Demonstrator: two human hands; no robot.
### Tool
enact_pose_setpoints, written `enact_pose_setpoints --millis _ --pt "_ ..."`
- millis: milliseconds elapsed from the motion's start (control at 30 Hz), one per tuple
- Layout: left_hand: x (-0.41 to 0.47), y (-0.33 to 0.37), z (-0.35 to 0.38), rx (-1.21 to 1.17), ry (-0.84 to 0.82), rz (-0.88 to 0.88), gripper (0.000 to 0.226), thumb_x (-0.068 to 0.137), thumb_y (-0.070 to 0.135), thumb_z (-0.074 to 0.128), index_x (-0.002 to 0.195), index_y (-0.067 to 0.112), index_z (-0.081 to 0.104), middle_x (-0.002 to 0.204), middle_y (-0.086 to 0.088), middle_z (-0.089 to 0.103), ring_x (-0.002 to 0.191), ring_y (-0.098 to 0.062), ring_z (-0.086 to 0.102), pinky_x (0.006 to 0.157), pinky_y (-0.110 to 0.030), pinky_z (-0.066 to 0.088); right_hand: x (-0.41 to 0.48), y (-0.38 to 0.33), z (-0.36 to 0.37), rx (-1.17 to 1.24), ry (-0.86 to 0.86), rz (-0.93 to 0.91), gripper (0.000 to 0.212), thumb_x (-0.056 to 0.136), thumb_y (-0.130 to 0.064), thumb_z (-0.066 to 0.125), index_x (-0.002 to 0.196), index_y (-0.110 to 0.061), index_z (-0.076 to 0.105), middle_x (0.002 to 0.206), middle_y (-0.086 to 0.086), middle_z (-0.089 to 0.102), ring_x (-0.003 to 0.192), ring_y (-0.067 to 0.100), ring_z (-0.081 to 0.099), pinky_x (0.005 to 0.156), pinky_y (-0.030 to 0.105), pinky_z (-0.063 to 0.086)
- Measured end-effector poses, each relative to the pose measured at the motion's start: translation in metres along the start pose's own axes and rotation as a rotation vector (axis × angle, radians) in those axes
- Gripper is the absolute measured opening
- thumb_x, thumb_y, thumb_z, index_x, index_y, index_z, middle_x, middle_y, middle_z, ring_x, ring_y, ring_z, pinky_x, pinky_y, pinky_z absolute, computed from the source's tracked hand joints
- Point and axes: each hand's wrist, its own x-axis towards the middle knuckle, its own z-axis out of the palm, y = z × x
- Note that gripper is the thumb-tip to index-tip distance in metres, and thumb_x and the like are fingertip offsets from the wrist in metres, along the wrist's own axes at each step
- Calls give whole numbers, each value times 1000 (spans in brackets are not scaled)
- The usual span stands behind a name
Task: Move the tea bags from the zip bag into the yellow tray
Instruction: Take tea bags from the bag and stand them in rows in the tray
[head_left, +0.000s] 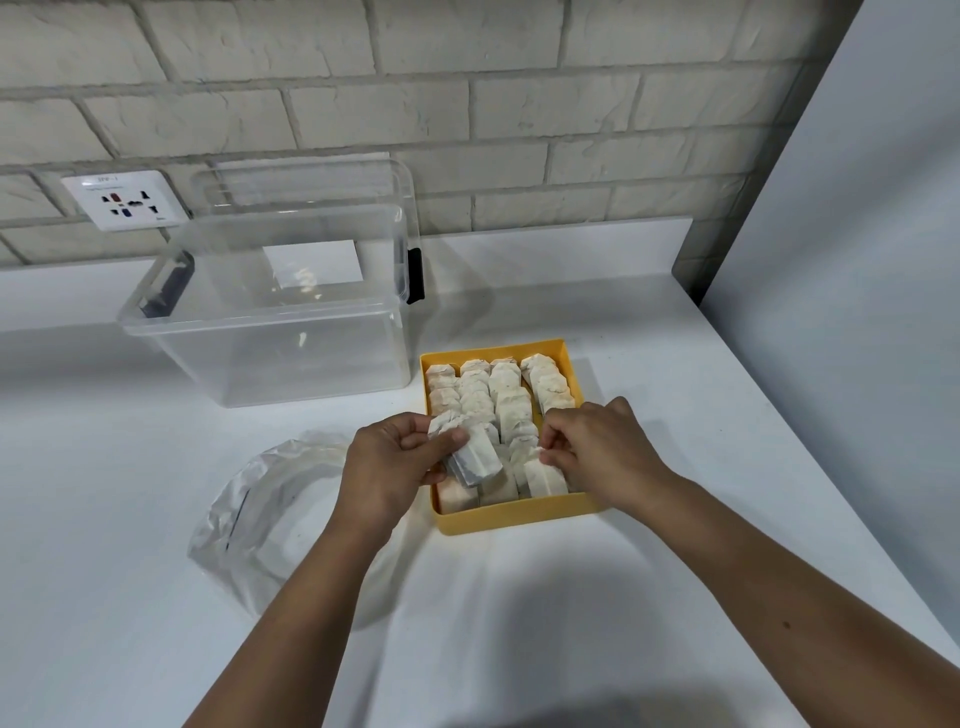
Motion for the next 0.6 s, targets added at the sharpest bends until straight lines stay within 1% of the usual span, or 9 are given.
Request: enact_pose_setpoints --millis 100,167,200,267,333,433,500,600 --pt "0 0 1 12 -25 -10 18 79 15 81 91 3 73 73 1 77 71 -10 71 67 -26 62 -1 -1 -1 5 7 6 22 88 -43 66 105 -29 62 107 -12 66 102 11 60 92 36 33" --pt "-1 1 2 25 -46 -16 21 78 15 82 92 2 73 70 3 75 66 -8 70 64 -24 61 -1 -4 -6 111 55 16 26 84 -42 70 105 -30 62 109 -13 65 99 6 59 91 34 36" --pt "-1 2 3 34 -52 -17 21 78 15 82 92 3 73 67 5 74 63 -7 69 62 -23 61 0 -7 -9 233 61 25 25 82 -40 73 103 -30 63 105 -14 66 93 0 59 87 32 38" --pt "-2 2 5 52 -62 -16 19 79 17 82 91 6 74 66 5 73 58 -6 66 59 -21 59 -1 -16 -16 516 28 48 20 81 -32 76 99 -28 68 93 -15 68 73 -8 56 74 22 41" --pt "-4 3 7 48 -72 -9 16 79 17 82 90 9 74 70 2 75 59 -8 66 58 -21 58 -3 -25 -19 678 -2 68 15 82 -30 75 97 -27 71 83 -16 66 61 -6 52 65 16 40" --pt "-7 4 8 17 -91 -7 14 80 16 81 91 9 75 76 -3 77 65 -11 70 58 -21 58 -4 -33 -15 687 21 79 14 80 -35 77 89 -26 70 75 -18 64 63 -8 54 60 10 40" --pt "-9 7 9 -41 -119 -40 18 81 14 79 98 8 75 84 -6 79 70 -12 73 59 -22 59 -4 -33 -11 686 58 92 10 80 -32 77 82 -27 69 70 -18 63 63 -8 55 61 10 41" --pt "-11 9 7 -134 -175 -96 22 83 9 76 105 10 74 95 -9 79 78 -15 75 65 -24 62 -4 -29 -7 749 107 138 10 80 -28 78 79 -25 69 69 -15 63 62 -5 55 61 11 43"
